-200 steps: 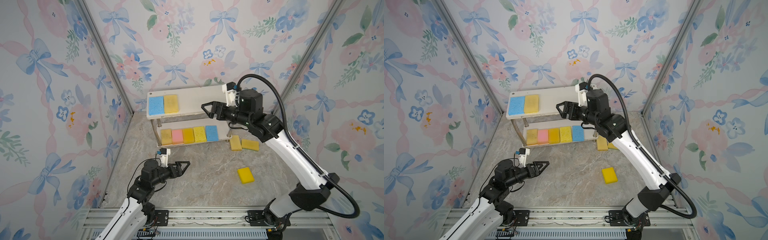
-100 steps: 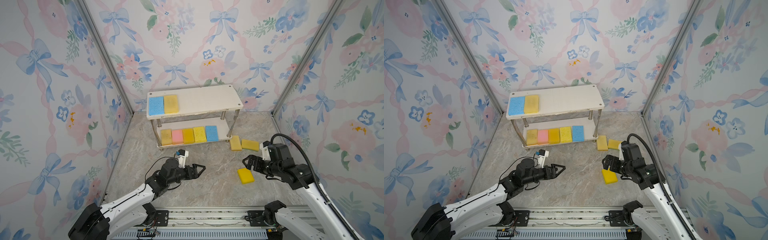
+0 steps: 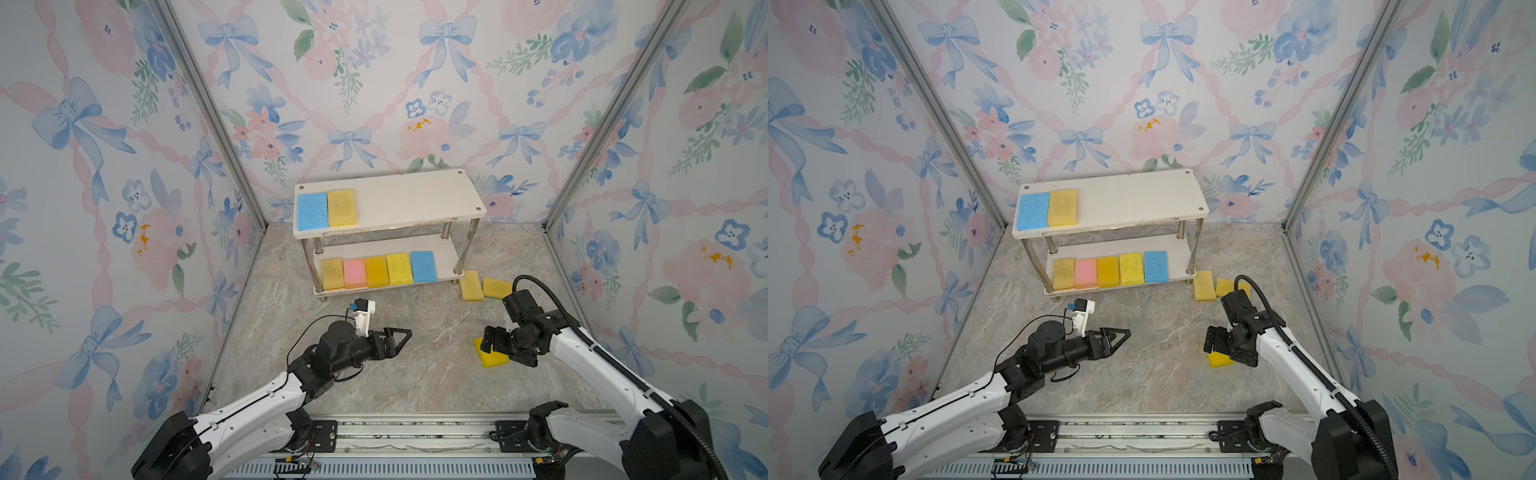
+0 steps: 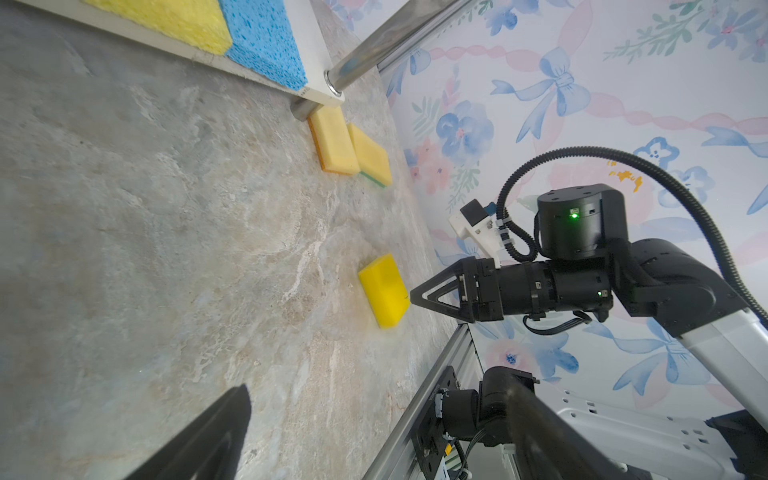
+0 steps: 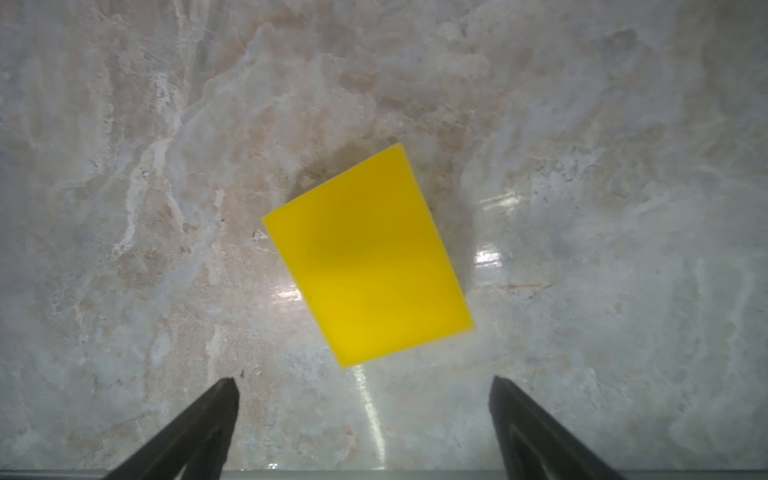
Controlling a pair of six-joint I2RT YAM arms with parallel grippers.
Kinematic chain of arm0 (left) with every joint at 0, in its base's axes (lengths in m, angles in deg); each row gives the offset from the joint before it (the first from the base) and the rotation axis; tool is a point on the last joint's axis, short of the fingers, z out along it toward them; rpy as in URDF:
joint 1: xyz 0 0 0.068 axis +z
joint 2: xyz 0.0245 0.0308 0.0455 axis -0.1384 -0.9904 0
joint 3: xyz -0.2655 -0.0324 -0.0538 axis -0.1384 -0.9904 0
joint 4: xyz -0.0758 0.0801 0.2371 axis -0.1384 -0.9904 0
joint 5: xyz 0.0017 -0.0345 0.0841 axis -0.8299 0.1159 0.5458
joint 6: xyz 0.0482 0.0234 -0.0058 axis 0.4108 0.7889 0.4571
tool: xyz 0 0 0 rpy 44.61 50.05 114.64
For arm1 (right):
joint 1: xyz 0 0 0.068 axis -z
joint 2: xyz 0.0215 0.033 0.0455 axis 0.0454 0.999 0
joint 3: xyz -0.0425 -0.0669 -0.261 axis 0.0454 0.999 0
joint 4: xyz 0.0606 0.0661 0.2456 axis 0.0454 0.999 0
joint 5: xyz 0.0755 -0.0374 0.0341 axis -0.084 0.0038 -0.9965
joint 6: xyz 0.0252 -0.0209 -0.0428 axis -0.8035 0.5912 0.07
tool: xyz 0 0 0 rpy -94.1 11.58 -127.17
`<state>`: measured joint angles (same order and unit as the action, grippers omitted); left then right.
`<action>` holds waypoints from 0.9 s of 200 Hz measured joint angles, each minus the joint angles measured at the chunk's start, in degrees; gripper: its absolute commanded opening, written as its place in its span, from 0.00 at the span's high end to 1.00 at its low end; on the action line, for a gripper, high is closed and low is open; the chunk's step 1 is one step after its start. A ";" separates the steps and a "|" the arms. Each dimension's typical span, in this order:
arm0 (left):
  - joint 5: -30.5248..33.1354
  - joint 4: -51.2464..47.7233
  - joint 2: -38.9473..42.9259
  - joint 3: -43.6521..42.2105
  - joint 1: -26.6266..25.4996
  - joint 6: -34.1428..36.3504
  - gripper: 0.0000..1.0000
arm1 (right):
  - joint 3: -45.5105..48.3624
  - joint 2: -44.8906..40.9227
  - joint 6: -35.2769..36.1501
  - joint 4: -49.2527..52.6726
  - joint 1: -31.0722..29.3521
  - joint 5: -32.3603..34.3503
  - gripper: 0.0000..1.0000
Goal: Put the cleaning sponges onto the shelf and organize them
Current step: 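Grasp the small bright yellow sponge on the table with the right gripper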
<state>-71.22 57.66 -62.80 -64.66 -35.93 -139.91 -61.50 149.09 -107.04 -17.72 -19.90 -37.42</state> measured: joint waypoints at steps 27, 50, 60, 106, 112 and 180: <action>-0.04 -0.02 0.00 -0.15 0.15 0.00 0.02 | -0.50 5.84 1.49 -1.16 -0.11 2.60 0.03; -0.07 -0.02 0.00 -0.17 0.72 0.00 0.02 | -2.12 9.35 3.10 -1.64 -0.15 4.72 0.03; -0.09 -0.02 0.00 -0.22 1.07 0.00 0.02 | -2.64 10.47 3.80 -2.25 -0.17 4.70 0.03; -0.44 -0.02 0.76 -1.16 2.71 0.00 0.02 | -4.28 14.27 6.64 -4.74 -2.03 3.74 0.03; -0.50 -0.02 0.81 -1.27 2.80 0.00 0.02 | -4.57 14.78 6.95 -4.94 -2.16 3.58 0.03; -0.81 -0.02 2.80 -2.34 3.43 -0.46 0.02 | -4.87 18.53 7.98 -7.61 -2.32 1.36 0.17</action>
<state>-72.03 57.64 -60.01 -67.00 -32.49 -140.37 -66.37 167.63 -99.06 -25.33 -22.22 -36.06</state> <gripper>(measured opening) 0.979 0.867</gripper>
